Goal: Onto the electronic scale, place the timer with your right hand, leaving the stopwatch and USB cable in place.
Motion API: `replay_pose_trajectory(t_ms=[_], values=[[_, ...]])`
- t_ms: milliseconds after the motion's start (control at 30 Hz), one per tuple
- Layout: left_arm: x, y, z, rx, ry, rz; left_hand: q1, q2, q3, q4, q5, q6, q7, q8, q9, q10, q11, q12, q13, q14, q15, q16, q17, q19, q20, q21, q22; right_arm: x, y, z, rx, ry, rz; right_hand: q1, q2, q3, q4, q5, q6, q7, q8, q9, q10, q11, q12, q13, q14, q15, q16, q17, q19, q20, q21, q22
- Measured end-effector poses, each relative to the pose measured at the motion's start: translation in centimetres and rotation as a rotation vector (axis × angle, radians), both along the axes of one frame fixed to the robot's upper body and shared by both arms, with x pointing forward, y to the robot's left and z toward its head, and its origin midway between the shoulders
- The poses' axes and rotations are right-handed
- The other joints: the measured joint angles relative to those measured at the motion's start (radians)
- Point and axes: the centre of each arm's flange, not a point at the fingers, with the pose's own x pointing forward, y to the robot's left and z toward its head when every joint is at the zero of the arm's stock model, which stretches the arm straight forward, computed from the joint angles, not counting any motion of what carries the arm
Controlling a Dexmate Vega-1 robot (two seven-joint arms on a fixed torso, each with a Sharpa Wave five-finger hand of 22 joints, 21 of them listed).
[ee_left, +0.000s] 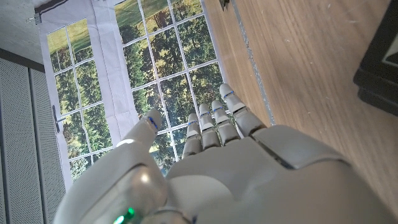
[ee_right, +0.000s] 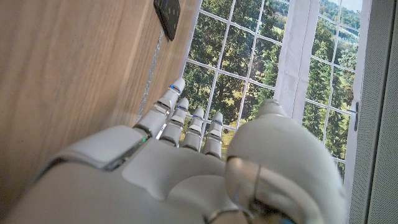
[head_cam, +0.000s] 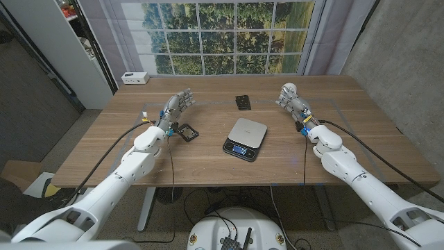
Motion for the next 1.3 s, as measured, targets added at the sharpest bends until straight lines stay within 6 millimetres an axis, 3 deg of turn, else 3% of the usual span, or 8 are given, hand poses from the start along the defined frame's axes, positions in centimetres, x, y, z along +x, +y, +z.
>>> replay_pose_trajectory(t_ms=[267, 433, 633, 967, 1300], values=[[-0.5, -0.1, -0.1, 0.014, -0.008, 0.002, 0.000, 0.000, 0.002, -0.002, 0.000, 0.000, 0.000, 0.000, 0.000, 0.003, -0.003, 0.000, 0.005, 0.000, 0.000, 0.000, 0.000, 0.000, 0.000, 0.000, 0.000, -0.8, 0.2, 1.8, -0.112, 0.013, -0.015, 0.050, -0.028, 0.004, -0.059, -0.016, -0.035, 0.049, 0.000, -0.003, -0.034, 0.034, 0.000, -0.005, -0.017, 0.000, 0.000, -0.002, -0.007, 0.007, -0.019, 0.000], [-0.9, 0.0, -0.3, 0.013, -0.012, 0.012, 0.000, 0.000, 0.005, -0.006, 0.000, 0.002, -0.002, 0.000, 0.000, 0.003, -0.003, 0.000, 0.005, 0.000, 0.000, 0.000, 0.000, -0.002, 0.002, 0.000, 0.000, -1.3, 0.3, 3.6, -0.208, 0.025, -0.045, 0.055, -0.033, 0.006, -0.070, -0.016, -0.035, 0.049, 0.000, -0.003, -0.040, 0.040, -0.006, -0.002, -0.020, 0.003, 0.000, -0.002, -0.024, 0.023, -0.026, 0.000], [-1.3, -0.1, -0.5, 0.014, -0.017, 0.017, 0.000, 0.000, 0.005, -0.006, 0.000, 0.005, -0.005, 0.000, 0.000, 0.003, -0.003, 0.000, 0.005, 0.000, 0.000, 0.000, 0.000, -0.004, 0.004, -0.006, 0.000, -1.2, 0.3, 5.3, -0.339, 0.073, -0.108, 0.092, -0.040, 0.015, -0.103, -0.021, -0.035, 0.049, 0.000, -0.003, -0.034, 0.034, 0.000, 0.003, -0.020, 0.003, 0.000, -0.002, -0.018, 0.025, -0.027, 0.005], [-1.7, -0.3, -0.9, 0.014, -0.022, 0.024, 0.007, -0.001, 0.008, -0.009, 0.000, 0.013, -0.006, 0.008, 0.000, 0.003, -0.003, 0.000, 0.005, 0.000, 0.000, 0.000, 0.000, -0.008, 0.000, -0.006, 0.000, -1.0, 0.3, 8.9, -0.507, 0.115, -0.203, 0.109, -0.058, 0.018, -0.126, -0.031, -0.036, 0.049, 0.000, -0.003, -0.064, 0.041, 0.000, 0.008, -0.046, 0.002, 0.000, 0.001, -0.013, 0.031, -0.027, 0.004], [-2.0, -0.3, -1.5, 0.016, -0.018, 0.033, 0.009, 0.001, 0.005, -0.011, 0.000, 0.020, -0.012, 0.008, 0.005, 0.003, -0.003, 0.000, 0.004, 0.000, 0.000, 0.000, 0.003, -0.013, 0.005, -0.014, 0.000, -0.4, 0.4, 12.0, -0.658, 0.148, -0.291, 0.117, -0.058, 0.016, -0.143, -0.031, -0.034, 0.040, 0.000, -0.003, -0.118, 0.048, -0.006, 0.008, -0.082, 0.002, 0.000, 0.005, -0.041, 0.070, -0.027, 0.004]])
